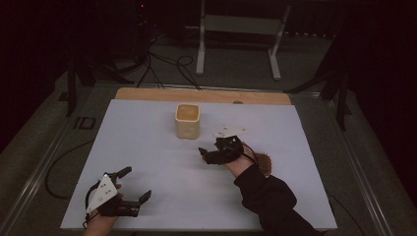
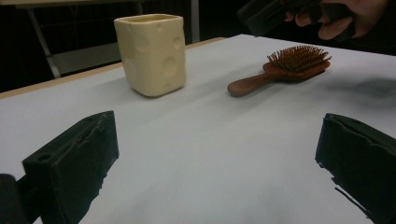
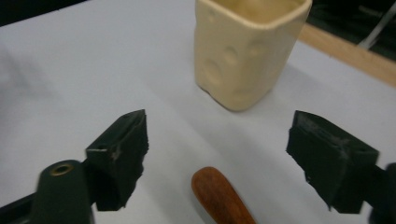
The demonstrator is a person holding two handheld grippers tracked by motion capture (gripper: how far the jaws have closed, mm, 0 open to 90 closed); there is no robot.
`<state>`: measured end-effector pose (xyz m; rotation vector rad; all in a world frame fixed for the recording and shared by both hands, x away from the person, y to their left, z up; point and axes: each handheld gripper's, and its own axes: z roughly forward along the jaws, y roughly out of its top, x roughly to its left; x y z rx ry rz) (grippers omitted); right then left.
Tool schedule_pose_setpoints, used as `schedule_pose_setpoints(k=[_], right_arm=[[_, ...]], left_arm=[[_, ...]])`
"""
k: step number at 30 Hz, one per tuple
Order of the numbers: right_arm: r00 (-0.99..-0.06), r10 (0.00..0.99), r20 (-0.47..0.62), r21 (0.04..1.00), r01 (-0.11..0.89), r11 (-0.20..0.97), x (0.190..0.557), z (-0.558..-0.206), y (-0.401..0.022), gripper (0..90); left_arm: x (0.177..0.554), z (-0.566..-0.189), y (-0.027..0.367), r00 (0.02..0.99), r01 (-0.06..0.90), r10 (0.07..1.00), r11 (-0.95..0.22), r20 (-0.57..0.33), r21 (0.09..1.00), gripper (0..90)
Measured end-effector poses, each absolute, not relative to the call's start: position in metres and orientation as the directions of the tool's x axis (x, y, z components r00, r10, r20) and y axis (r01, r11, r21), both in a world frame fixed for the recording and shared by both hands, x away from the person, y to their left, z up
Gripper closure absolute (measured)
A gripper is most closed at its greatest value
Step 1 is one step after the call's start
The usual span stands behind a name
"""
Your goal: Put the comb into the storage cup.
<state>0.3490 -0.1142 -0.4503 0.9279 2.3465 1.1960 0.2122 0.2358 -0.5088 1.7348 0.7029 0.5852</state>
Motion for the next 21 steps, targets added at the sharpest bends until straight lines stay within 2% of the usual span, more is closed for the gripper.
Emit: schedule_pose_setpoints(k=[7, 16, 17, 21], right_arm=[[-0.716, 0.698, -0.015, 0.775, 0.433, 0.460, 0.359, -0.461, -0.111, 33.1], [-0.690, 0.722, -0.055, 0.726, 0.468, 0.503, 0.365, -0.473, -0.102, 56.7], [-0.686, 0.725, -0.064, 0.717, 0.473, 0.512, 0.366, -0.475, -0.101, 61.5], [-0.677, 0.731, -0.085, 0.695, 0.485, 0.531, 0.370, -0.479, -0.099, 70.0]], left_arm=[[0.212, -0.509, 0.236, 0.701, 0.161, 0.713, -0.203, 0.033, 0.966, 0.2], [0.212, -0.509, 0.236, 0.701, 0.158, 0.712, -0.213, 0.042, 0.964, 0.2], [0.212, -0.509, 0.236, 0.702, 0.159, 0.711, -0.212, 0.040, 0.964, 0.2], [0.212, -0.509, 0.236, 0.702, 0.160, 0.711, -0.211, 0.040, 0.964, 0.2]])
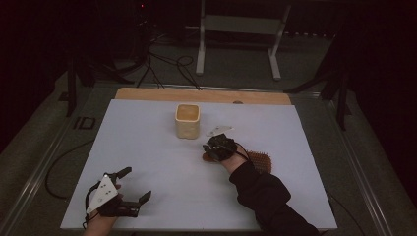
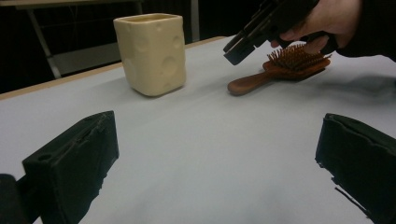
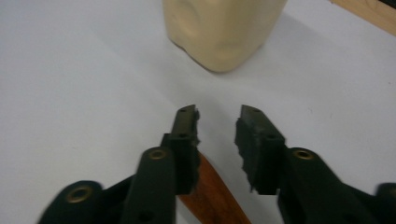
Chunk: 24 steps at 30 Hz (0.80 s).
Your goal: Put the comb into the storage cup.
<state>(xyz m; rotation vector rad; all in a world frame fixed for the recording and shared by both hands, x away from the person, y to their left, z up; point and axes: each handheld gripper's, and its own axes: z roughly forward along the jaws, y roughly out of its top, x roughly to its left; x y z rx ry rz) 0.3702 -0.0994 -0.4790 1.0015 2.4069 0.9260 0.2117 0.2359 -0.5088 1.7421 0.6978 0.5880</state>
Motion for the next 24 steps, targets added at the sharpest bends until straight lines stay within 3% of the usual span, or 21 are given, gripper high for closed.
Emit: schedule_pose_setpoints(k=[5, 8, 24], right_arm=[[-0.656, 0.746, -0.114, 0.666, 0.507, 0.547, 0.373, -0.483, -0.097, 84.9], [-0.649, 0.752, -0.110, 0.648, 0.527, 0.550, 0.375, -0.486, -0.096, 89.5], [-0.639, 0.758, -0.129, 0.576, 0.574, 0.582, 0.384, -0.502, -0.094, 90.0]], left_arm=[[0.212, -0.509, 0.236, 0.699, 0.158, 0.714, -0.214, 0.044, 0.964, 0.2], [0.212, -0.509, 0.236, 0.701, 0.158, 0.712, -0.214, 0.043, 0.964, 0.2], [0.211, -0.509, 0.235, 0.700, 0.161, 0.713, -0.218, 0.044, 0.963, 0.2]])
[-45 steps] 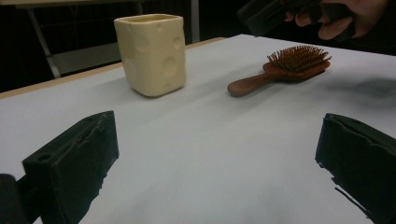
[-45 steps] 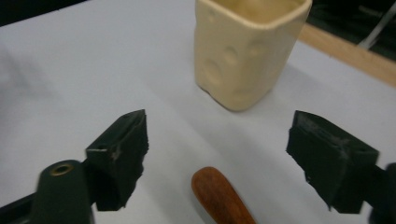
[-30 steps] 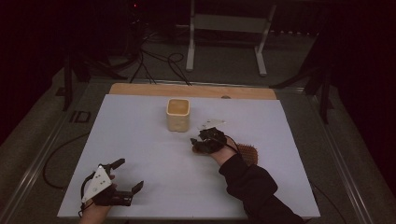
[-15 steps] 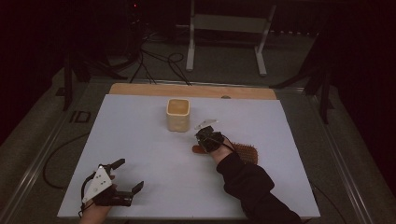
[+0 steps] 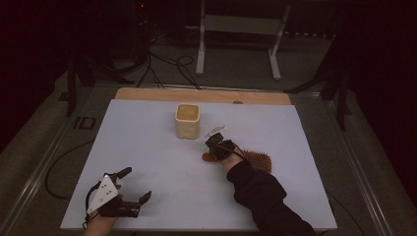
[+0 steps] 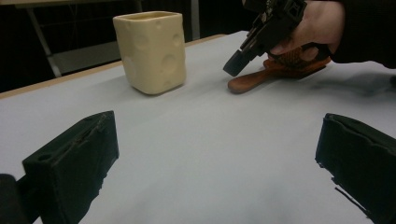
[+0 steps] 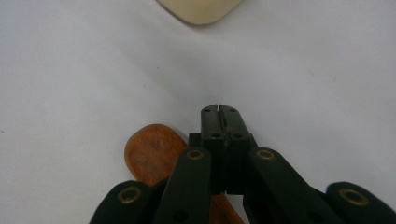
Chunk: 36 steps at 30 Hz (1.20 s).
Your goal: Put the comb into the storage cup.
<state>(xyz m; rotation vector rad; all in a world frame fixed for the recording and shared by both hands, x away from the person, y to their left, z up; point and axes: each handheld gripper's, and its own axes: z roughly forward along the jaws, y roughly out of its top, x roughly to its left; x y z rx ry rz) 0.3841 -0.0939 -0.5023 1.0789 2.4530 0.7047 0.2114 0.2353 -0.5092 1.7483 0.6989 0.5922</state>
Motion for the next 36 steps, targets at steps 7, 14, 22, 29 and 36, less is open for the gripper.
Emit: schedule_pose_setpoints(k=[7, 14, 22, 29, 36], right_arm=[[-0.652, 0.748, -0.124, 0.564, 0.574, 0.594, 0.380, -0.504, -0.093, 89.9], [-0.676, 0.729, -0.106, 0.566, 0.562, 0.603, 0.368, -0.505, -0.095, 89.9], [-0.697, 0.711, -0.093, 0.556, 0.556, 0.617, 0.353, -0.509, -0.103, 89.9], [-0.726, 0.681, -0.101, 0.550, 0.529, 0.646, 0.335, -0.507, -0.110, 89.9], [-0.740, 0.666, -0.096, 0.551, 0.517, 0.655, 0.313, -0.505, -0.122, 89.9]], left_arm=[[0.211, -0.509, 0.235, 0.700, 0.156, 0.712, -0.221, 0.050, 0.963, 0.2], [0.211, -0.509, 0.235, 0.700, 0.157, 0.713, -0.224, 0.051, 0.962, 0.2], [0.211, -0.509, 0.235, 0.699, 0.162, 0.714, -0.226, 0.050, 0.961, 0.2], [0.211, -0.509, 0.235, 0.697, 0.161, 0.716, -0.222, 0.048, 0.962, 0.2], [0.211, -0.509, 0.235, 0.696, 0.162, 0.717, -0.222, 0.049, 0.961, 0.2]])
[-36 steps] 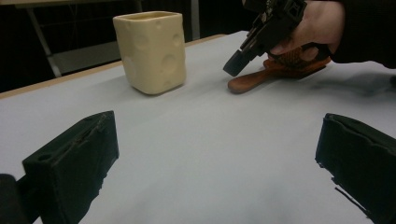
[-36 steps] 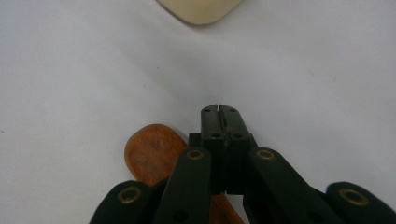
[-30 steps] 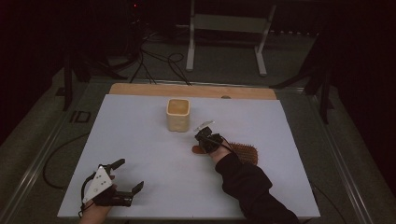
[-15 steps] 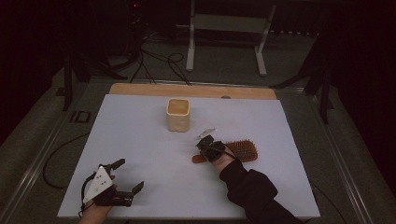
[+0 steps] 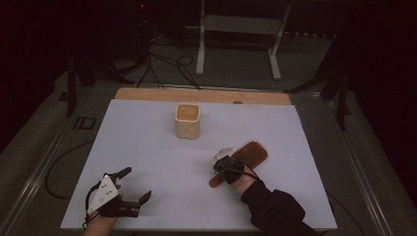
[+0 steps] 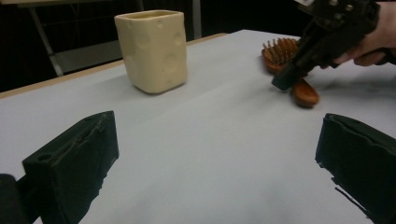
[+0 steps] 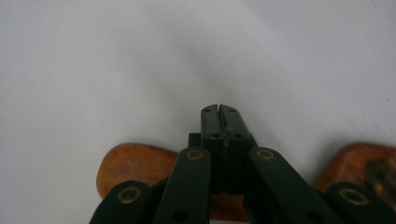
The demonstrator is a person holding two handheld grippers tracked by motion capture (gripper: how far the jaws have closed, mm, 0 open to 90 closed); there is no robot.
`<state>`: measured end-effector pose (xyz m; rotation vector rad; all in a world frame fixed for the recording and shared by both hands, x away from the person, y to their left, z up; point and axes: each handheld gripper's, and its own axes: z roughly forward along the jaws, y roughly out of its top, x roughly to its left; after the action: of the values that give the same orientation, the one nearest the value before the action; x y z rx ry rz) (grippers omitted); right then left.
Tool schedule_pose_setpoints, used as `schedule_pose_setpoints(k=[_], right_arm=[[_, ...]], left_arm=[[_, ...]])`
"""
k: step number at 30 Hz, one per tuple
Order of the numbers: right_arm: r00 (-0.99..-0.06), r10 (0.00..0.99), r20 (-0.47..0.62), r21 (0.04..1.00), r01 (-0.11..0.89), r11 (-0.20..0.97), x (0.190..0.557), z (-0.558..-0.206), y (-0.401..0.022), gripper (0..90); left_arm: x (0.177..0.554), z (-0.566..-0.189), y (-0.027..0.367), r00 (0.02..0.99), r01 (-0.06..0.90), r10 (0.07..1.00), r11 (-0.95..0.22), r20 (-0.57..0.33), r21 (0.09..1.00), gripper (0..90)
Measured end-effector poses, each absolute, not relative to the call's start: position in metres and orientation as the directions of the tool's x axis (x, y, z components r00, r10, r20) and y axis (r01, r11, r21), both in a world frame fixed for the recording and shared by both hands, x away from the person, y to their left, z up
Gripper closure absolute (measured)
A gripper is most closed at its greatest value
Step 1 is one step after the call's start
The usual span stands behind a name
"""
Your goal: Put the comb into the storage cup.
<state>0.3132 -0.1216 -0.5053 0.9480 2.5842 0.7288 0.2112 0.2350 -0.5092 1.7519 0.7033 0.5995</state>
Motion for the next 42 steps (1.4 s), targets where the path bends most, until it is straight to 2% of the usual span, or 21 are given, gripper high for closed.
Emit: schedule_pose_setpoints(k=[6, 23, 42], right_arm=[[-0.761, 0.643, -0.089, 0.547, 0.502, 0.670, 0.300, -0.503, -0.137, 89.9], [-0.722, 0.689, -0.065, 0.535, 0.558, 0.635, 0.276, -0.499, -0.194, 89.9], [-0.676, 0.734, -0.070, 0.532, 0.597, 0.600, 0.281, -0.494, -0.237, 89.8]], left_arm=[[0.211, -0.509, 0.235, 0.696, 0.161, 0.716, -0.218, 0.046, 0.962, 0.2], [0.211, -0.509, 0.235, 0.693, 0.160, 0.719, -0.221, 0.050, 0.962, 0.2], [0.212, -0.510, 0.234, 0.695, 0.160, 0.717, -0.226, 0.053, 0.961, 0.2]])
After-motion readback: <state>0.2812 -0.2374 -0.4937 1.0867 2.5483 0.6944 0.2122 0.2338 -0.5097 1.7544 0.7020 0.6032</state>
